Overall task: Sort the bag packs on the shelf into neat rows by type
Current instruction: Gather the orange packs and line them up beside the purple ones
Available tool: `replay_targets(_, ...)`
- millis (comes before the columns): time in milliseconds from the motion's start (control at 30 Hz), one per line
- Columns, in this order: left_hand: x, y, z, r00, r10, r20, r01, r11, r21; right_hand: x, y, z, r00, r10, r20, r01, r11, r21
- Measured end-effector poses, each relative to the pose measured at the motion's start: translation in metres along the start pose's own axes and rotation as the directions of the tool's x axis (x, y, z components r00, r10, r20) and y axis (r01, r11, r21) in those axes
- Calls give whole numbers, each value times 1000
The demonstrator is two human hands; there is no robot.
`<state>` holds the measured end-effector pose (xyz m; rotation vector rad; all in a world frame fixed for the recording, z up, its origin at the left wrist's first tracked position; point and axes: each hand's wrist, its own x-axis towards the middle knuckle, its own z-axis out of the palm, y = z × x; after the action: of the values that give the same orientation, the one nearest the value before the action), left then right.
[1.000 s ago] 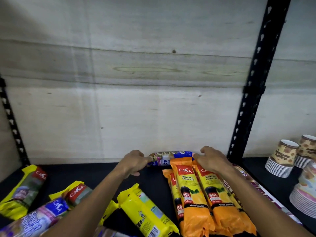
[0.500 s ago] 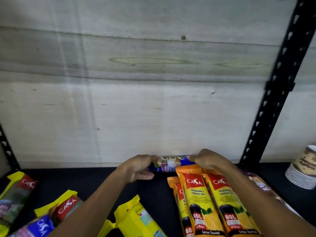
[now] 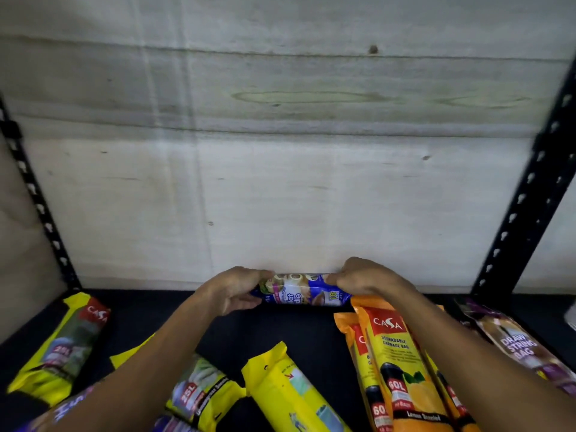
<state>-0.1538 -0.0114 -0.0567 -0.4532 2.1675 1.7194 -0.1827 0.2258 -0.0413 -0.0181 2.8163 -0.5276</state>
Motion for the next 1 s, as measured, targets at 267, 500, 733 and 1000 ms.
replay_targets(267, -2, -19, -56, 995, -16, -95, 9, 998, -67, 3, -57, 20, 993, -109, 48, 109, 994, 1)
replay_targets(500, -10, -29, -80, 978, 8, -209, -31, 994, -106, 5, -80, 36, 985, -151, 84, 140, 983, 117)
replay_targets(733, -33, -44, -84, 920, 170, -354, -54, 947, 316, -16, -76, 45, 983, -185, -20, 185, 983, -10)
replay_targets(1000, -77, -61, -77, 899, 317, -303, 71, 578, 813, -80, -59, 61, 982, -185, -29, 185, 983, -22)
